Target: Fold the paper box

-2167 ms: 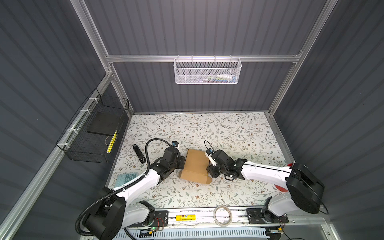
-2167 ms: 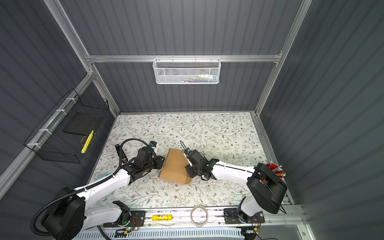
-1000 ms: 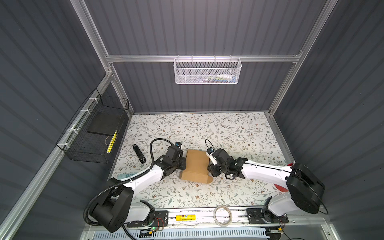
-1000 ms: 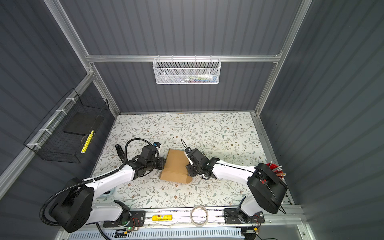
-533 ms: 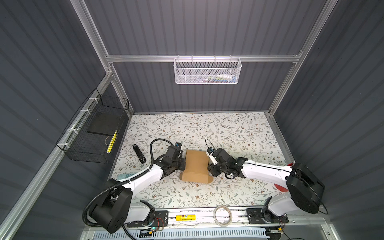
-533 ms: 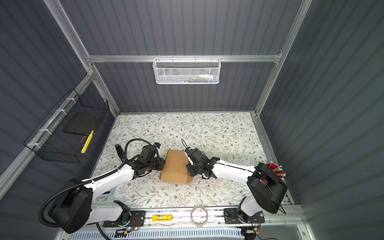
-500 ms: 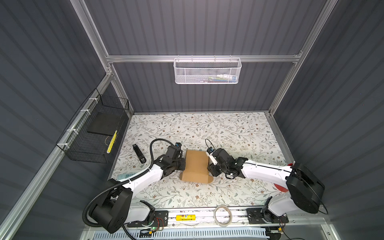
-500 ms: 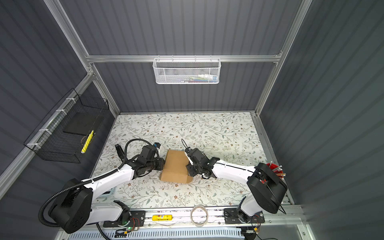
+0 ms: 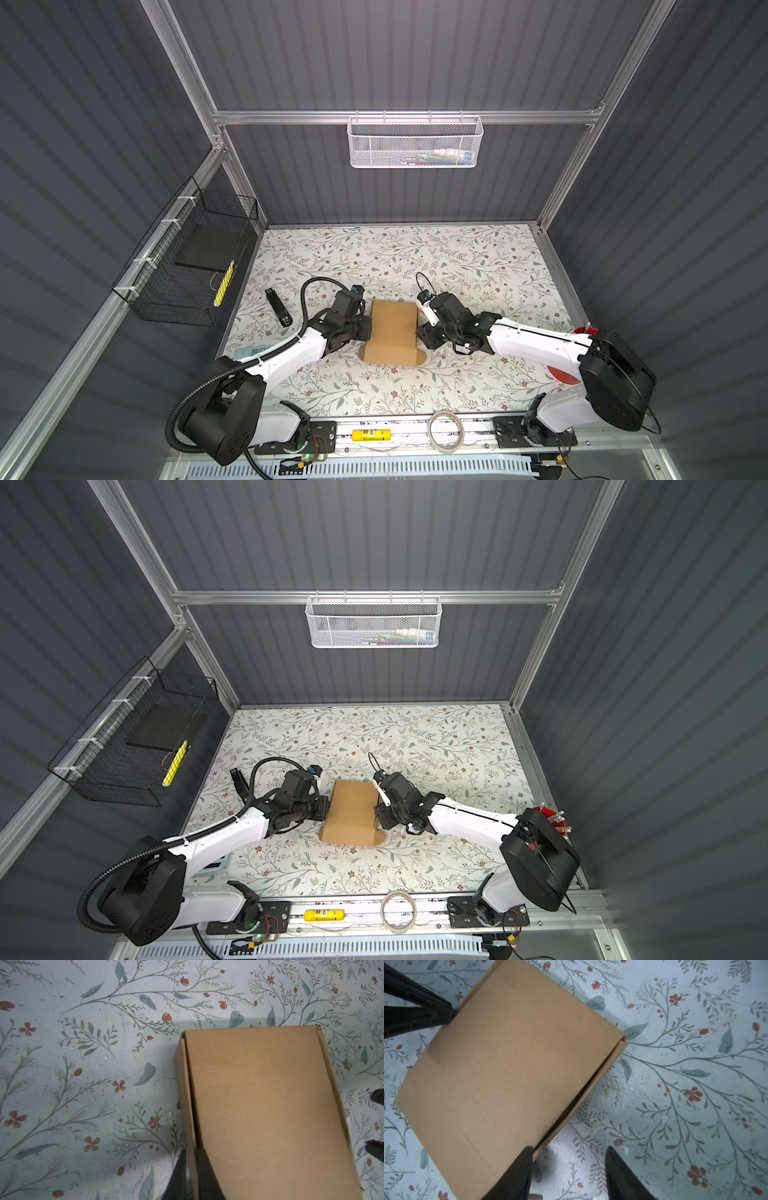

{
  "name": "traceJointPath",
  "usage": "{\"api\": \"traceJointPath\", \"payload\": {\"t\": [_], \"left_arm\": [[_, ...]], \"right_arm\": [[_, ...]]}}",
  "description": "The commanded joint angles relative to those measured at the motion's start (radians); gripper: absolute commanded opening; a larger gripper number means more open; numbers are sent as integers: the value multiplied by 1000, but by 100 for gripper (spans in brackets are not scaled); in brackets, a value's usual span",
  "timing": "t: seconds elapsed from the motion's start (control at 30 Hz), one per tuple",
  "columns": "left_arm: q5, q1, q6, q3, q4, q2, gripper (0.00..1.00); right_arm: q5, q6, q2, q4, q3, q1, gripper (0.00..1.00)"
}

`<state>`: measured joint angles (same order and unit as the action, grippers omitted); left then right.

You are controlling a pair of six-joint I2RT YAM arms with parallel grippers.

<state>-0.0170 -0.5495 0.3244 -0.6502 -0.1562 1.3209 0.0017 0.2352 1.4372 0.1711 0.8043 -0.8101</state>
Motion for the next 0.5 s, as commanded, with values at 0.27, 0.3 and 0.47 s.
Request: {"api": "traceJointPath", "payload": {"t": [0.27,0.3,0.47], "left_arm": [[-17,8,3,17,6,6,10],[-19,9,4,18,7,6,10],[-24,10,8,29,15,8,12]], "right_arm": [[-63,104,-97,-16,-6,20,60],[-65,113,-101,-20,-9,20,60],[-66,168,-109,-46,-29,20,62]]}}
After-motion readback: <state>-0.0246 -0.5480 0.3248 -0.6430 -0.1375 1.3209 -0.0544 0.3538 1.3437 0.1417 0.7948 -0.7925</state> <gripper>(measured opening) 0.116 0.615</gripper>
